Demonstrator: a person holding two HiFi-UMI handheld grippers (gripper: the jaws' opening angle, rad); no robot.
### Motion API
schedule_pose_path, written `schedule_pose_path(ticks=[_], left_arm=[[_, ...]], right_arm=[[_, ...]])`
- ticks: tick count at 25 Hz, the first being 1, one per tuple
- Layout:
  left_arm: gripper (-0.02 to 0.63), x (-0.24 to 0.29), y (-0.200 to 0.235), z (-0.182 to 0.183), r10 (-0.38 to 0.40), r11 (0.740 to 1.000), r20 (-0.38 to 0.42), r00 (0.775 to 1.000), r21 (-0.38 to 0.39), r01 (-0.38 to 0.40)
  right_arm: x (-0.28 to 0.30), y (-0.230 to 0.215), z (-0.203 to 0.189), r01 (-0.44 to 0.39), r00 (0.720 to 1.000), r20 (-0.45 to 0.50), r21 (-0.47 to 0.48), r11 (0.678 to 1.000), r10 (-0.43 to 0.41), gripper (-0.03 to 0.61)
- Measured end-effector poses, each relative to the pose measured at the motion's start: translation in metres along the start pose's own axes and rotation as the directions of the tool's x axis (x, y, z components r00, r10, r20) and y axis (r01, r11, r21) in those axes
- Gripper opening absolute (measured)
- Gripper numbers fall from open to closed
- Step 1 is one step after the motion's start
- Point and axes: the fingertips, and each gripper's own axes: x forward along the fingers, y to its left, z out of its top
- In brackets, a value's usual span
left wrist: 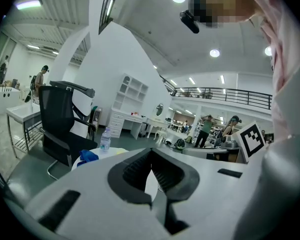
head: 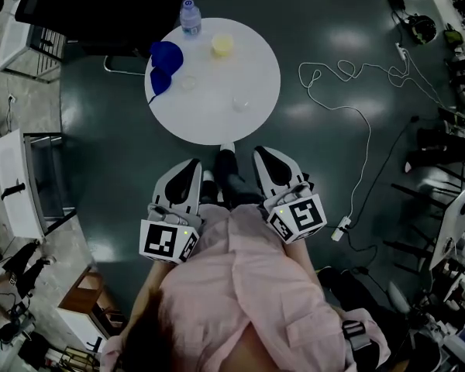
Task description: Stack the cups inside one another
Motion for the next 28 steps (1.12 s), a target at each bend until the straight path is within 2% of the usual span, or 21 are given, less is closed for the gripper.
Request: schedule_pose_path(ticks=[5,13,20,28], left_arm=[[0.018,0.038,0.001,0.014,0.014,1.0,0.018,1.0,0.018,-0.014],[0.017,0.078,0.003,0.027,0.077,0.997,0.05,0.996,-0.006,-0.077],[0.017,0.091,0.01,0.034,0.135,0.991,0.075,0.988,-0.033,-0.133],[0.018,0.103,0.013,0.04,0.135,0.991,0.077,0.988,-0.021,-0.133]], right_arm=[[0.021,-0.033,0.018,-0.02,1.0,0.002,-0.007,1.0,0.02,0.032],[0.047,-0.073,0.03,-0.075,0.997,-0.018,-0.013,0.997,0.075,0.032],[0.062,-0.088,0.035,-0.123,0.992,-0.028,-0.017,0.992,0.122,0.032],[0.07,-0.099,0.042,-0.12,0.993,-0.011,-0.011,0.993,0.12,0.032]])
